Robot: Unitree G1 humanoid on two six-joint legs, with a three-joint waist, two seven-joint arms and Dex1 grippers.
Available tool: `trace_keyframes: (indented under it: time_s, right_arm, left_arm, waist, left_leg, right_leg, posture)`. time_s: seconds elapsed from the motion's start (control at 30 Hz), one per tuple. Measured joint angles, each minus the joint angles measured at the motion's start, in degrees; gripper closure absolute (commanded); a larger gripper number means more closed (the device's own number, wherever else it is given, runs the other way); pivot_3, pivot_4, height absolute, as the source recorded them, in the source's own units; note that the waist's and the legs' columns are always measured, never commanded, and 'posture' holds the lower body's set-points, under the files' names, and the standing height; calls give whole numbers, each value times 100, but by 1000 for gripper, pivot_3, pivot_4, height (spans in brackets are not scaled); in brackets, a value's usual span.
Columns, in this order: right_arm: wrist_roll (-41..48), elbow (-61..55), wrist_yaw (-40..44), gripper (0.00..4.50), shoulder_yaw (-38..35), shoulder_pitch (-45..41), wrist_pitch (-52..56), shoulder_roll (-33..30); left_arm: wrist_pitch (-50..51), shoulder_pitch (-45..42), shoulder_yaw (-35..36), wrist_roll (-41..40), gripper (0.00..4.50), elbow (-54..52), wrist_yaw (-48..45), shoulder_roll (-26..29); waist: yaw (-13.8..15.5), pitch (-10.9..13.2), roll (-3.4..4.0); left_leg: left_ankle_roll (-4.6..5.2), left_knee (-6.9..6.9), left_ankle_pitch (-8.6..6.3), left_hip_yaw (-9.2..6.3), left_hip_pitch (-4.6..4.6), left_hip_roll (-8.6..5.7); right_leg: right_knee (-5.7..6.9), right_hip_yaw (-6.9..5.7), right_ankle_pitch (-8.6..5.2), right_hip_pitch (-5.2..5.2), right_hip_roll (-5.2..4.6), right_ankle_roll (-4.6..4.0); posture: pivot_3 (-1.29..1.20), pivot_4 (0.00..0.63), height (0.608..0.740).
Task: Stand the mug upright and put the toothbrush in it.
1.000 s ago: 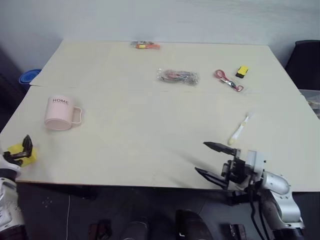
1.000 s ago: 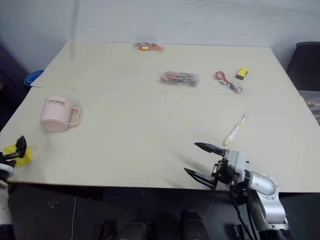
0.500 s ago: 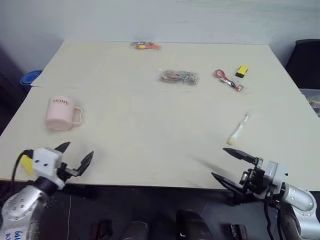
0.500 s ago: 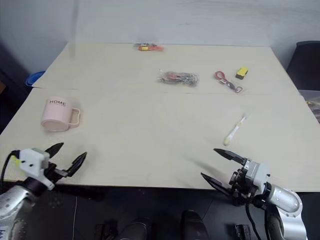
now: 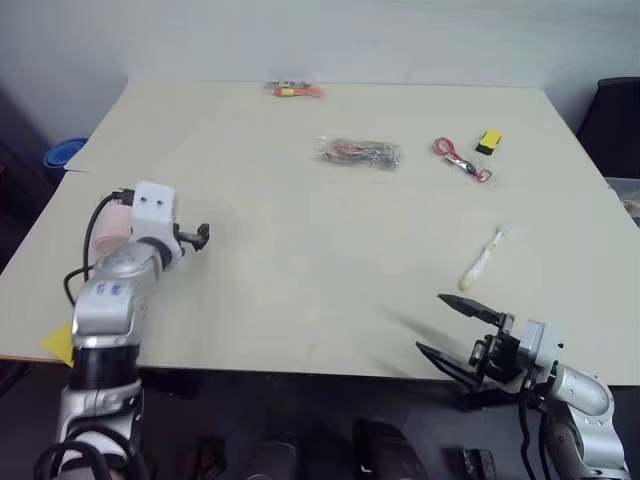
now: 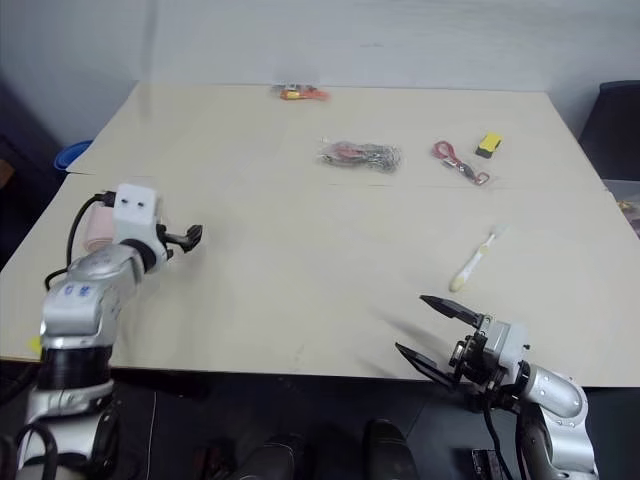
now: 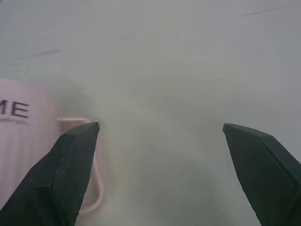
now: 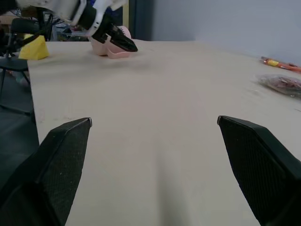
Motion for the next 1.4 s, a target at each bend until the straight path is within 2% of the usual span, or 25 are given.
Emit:
trace_keyframes:
  time_s: [0.13,0.33,0.47,0.63,0.73,0.87,1.17,1.3,1.4]
  right_arm:
    - [8,-4,-73,0,11,-122,76,4]
    - [3,-155,-279,0,13,25,183,39]
    - [-35,-305,-430,0,28,195,228,86]
    - [-112,-497,-606,0,166,185,315,160]
    - [-122,-564,-699,0,218,156,351,173]
    - [-123,-610,-844,0,217,139,381,180]
    - [-127,-793,-1098,0,211,318,451,180]
    - [-126,-828,-1179,0,108,392,470,91]
    - [-121,-920,-1288,0,-168,573,478,-38]
  left_arm:
    - [257,-690,-17,196,34,608,355,-266]
    - [664,-1050,177,453,34,1349,966,-380]
    - [658,-1222,344,626,34,1602,1307,-371]
    - [382,-1564,426,638,34,2437,1348,-371]
    - [221,-1726,490,604,524,2896,1188,-314]
    - [-22,-1833,446,596,1586,3368,857,-123]
    - [-39,-1858,186,612,4350,3486,247,121]
    - [-587,-1686,528,222,4470,2960,-315,-19]
    - [-884,-1411,589,-630,4470,2055,-1564,-442]
  waist:
    - [-2,1,-1]
    - [-3,1,-2]
    - [6,2,-5]
    - [13,0,-7]
    - [12,-1,-8]
    - [0,-2,-8]
    - [-12,-4,-9]
    - [65,-5,-6]
    - [192,-3,-10]
  left_leg:
    - [-1,6,1,2,-5,-1]
    - [-7,5,3,19,-8,0]
    - [-7,10,3,23,-11,-2]
    - [-6,14,3,24,-10,-6]
    - [-7,15,3,29,-9,-8]
    - [-10,18,5,35,-6,-7]
    - [-13,15,4,42,-7,-8]
    - [-12,28,4,31,-12,-17]
    - [-1,73,-3,12,-42,-28]
  right_leg:
    - [-1,1,0,-9,-1,0]
    - [10,9,0,-30,-1,0]
    - [17,11,0,-34,-4,0]
    - [41,8,0,-36,-8,0]
    - [47,2,0,-42,-12,0]
    - [49,4,0,-44,-13,0]
    - [83,5,0,-63,-13,0]
    - [75,-5,0,-62,-27,0]
    - [65,-26,0,-56,-40,0]
  posture:
    - [0,150,740]
    - [0,150,740]
    - [0,150,740]
    - [0,150,740]
    - [0,150,740]
    - [0,150,740]
    - [0,150,740]
    - [0,150,740]
    - [0,150,740]
